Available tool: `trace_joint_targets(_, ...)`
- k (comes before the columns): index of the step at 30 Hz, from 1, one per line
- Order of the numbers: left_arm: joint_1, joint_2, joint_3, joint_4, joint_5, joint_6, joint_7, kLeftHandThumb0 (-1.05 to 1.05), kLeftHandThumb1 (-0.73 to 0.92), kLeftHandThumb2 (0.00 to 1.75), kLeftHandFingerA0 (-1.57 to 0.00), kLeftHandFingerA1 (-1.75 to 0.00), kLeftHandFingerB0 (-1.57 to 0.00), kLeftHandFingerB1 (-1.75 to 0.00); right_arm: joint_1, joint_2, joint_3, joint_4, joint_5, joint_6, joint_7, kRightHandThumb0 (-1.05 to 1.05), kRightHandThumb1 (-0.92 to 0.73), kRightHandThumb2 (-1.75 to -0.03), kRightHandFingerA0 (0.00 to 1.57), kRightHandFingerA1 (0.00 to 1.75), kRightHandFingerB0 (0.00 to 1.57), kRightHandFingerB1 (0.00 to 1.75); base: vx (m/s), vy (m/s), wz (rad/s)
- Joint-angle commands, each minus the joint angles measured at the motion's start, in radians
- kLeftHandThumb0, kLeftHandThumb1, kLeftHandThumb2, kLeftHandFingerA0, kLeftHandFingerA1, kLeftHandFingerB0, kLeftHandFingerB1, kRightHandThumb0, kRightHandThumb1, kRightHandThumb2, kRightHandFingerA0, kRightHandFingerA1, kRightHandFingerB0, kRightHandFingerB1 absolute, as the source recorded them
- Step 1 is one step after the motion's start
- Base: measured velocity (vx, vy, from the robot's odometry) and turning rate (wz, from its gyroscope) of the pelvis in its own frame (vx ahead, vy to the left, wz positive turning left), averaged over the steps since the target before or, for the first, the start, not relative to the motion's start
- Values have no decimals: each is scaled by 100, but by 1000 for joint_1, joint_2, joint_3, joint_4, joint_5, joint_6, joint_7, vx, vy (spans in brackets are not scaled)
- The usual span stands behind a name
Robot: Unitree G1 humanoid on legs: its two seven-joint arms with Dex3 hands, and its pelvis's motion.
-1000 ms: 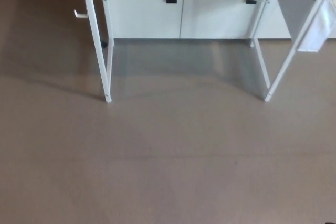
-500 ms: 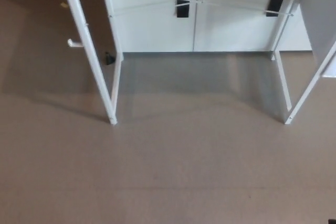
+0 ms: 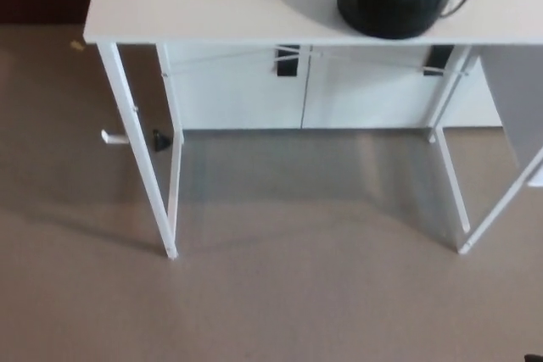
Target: The robot walk towards a table in front and uses its left hand to pick up the pot from the base and places it on the table
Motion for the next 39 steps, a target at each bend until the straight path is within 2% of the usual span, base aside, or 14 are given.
trace_joint_targets(1,1,7,-3,6,6,-1,4,-28,61,63,-27,-37,-23,-35,3,-14,-4,9,7,2,-7,-10,-68,-102,31,57,10,47,167,-118,8)
trace_joint_targets(12,-5,8,-9,15,13,1,12,-29,60,64,-28,-38,-25,-35,4,-13,-7,4,14,11,4,-9,-68,-100,30,56,12,47,108,-164,-1)
trace_joint_targets(13,-5,8,-10,16,14,2,12,-29,60,64,-28,-38,-25,-35,4,-13,-7,4,14,10,5,-9,-90,-66,36,42,23,36,114,-78,0)
trace_joint_targets(26,-2,18,-23,27,24,-19,9,-30,60,64,-27,-39,-24,-36,11,-15,5,0,4,10,3,-9,-91,-66,36,42,23,37,99,29,4)
trace_joint_targets(39,8,21,-38,25,28,-20,22,-31,61,65,-28,-39,-25,-36,17,-17,16,12,-1,3,-5,-10,-91,-66,37,43,26,39,78,-165,3)
